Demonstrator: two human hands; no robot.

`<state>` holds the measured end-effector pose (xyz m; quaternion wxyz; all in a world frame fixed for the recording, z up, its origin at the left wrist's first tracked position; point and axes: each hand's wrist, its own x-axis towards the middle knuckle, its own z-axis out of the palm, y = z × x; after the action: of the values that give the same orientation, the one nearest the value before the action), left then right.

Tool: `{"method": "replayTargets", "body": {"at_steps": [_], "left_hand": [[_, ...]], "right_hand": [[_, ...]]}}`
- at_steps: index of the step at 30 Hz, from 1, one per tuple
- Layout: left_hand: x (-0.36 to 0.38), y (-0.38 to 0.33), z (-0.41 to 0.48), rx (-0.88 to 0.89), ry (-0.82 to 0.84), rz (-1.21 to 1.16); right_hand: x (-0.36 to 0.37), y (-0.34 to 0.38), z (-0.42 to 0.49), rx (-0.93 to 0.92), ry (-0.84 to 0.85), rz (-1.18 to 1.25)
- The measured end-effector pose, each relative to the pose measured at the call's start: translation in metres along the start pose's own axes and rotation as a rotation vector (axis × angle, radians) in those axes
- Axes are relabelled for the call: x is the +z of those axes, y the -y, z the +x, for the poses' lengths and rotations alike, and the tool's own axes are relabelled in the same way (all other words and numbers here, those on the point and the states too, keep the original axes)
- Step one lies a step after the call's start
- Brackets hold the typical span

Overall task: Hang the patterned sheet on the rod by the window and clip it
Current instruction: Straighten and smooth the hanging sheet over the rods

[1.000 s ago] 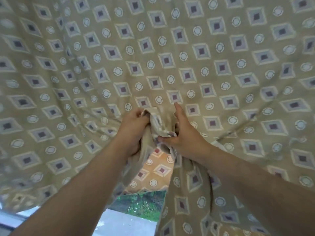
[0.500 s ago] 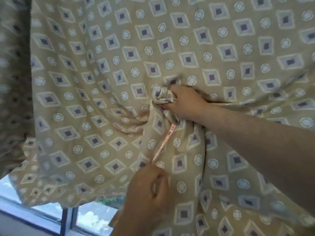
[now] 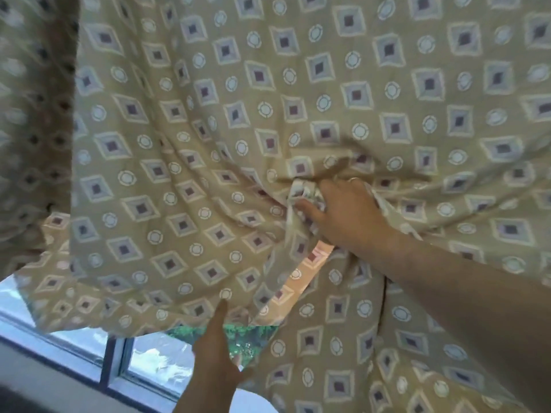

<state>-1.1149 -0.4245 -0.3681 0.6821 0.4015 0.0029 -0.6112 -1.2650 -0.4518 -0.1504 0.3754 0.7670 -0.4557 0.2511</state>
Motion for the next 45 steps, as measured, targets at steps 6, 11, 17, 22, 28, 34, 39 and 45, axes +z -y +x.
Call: {"method": "replayTargets", "body": {"at_steps": [6,11,17,22,28,34,39,45], "left_hand": [[0.000,-0.063,0.000,0.488,-0.020,0.098],[0.060,-0.103,-0.061,0.391,0.502,0.145],[0.086,-0.154,-0.112,0.056,1.117,0.399],[0.074,-0.157,-0.114,0.570,0.808,0.584],[-0.003,-0.041,-0.038,0.646,0.086,0.158],[-0.001,0.008,0.053,-0.003,0.133,0.030],[0.015,0.033,0.104,-0.452,0.388,0.058],[0.027,0.047,0.075,-0.210,0.298,-0.116]], "right_hand": [[-0.005,-0.007,0.008,0.078,-0.160,0.153],[-0.006,0.029,-0.009,-0.069,0.081,0.319],[-0.008,0.057,-0.009,-0.037,0.159,0.474],[0.000,0.049,0.020,-0.155,-0.042,0.415],[-0.007,0.038,0.036,-0.305,0.036,0.122],[-0.005,0.038,0.020,-0.327,0.122,-0.115],[0.000,0.036,0.007,-0.335,0.152,-0.196],[-0.010,0.015,0.002,-0.400,0.146,-0.239]]}}
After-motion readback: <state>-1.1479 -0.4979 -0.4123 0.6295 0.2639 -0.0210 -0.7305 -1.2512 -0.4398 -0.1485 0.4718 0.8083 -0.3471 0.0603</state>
